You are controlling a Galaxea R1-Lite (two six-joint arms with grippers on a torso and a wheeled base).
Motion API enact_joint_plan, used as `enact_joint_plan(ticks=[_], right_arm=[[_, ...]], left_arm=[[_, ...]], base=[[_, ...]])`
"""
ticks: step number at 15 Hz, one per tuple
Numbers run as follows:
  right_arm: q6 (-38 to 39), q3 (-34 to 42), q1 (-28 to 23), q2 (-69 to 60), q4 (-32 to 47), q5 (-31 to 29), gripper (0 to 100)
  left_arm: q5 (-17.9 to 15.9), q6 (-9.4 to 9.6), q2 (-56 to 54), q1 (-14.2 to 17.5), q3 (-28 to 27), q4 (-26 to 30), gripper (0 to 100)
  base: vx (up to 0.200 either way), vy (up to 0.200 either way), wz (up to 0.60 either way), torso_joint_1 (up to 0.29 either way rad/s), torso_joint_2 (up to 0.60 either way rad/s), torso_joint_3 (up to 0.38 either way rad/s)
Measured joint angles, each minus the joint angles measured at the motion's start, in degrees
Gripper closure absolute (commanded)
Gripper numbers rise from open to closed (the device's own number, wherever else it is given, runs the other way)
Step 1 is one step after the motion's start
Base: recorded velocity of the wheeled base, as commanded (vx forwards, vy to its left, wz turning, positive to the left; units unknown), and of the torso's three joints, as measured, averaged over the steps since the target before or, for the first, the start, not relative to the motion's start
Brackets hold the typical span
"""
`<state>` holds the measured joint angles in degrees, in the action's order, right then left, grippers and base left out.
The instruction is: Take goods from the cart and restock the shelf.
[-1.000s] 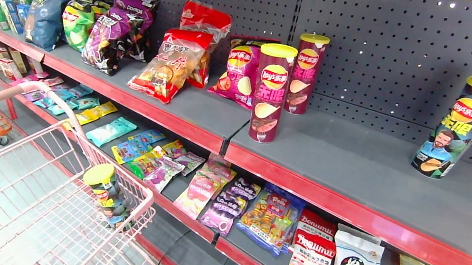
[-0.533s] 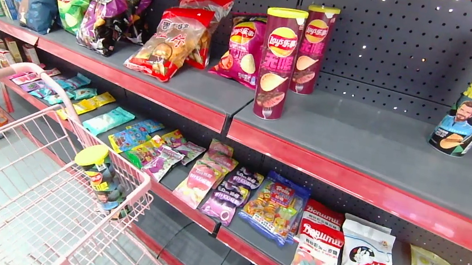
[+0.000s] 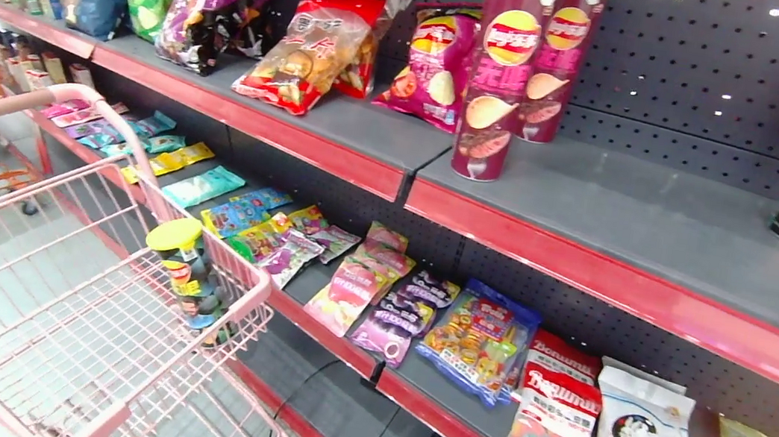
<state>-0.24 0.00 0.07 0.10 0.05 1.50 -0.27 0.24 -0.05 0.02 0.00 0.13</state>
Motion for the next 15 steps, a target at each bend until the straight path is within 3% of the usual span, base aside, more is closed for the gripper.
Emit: enact_joint_plan(ticks=[3,6,8,11,13,15], right_arm=[[0.06,0.00,0.00,0.00,-0.02,-0.02,0],[0.06,0.00,-0.07,0.00,-0.10,0.06,0],[0.09,0.00,0.00,0.00,-0.05,0.05,0],[0.09,0.00,-0.07,0.00,-0.05,0.05,0],[0.09,0.00,-0.07,0.00,-0.05,0.02,0],[0.06,0.00,-0.07,0.00,-0.05,0.05,0]], left_arm=[[0.02,0.00,0.00,-0.02,0.00,0.02,0],[0.02,-0.20,0.02,-0.02,0.00,0.07,0],[0.54,-1.90,0.02,-0.02,0.00,-0.02,0],[1.11,-1.72,0.05,-0.02,-0.38,-0.02,0],[1.74,-2.24,1.34,0.00,-3.68,0.13,0],[3.19,-5.03,7.55,0.00,-11.96,0.02,0]], base=[[0.000,0.000,0.60,-0.002,0.01,0.012],[0.000,0.000,0.00,0.000,0.00,0.000],[0.000,0.000,0.00,0.000,0.00,0.000],[0.000,0.000,0.00,0.000,0.00,0.000],[0.000,0.000,0.00,0.000,0.00,0.000],[0.000,0.000,0.00,0.000,0.00,0.000]])
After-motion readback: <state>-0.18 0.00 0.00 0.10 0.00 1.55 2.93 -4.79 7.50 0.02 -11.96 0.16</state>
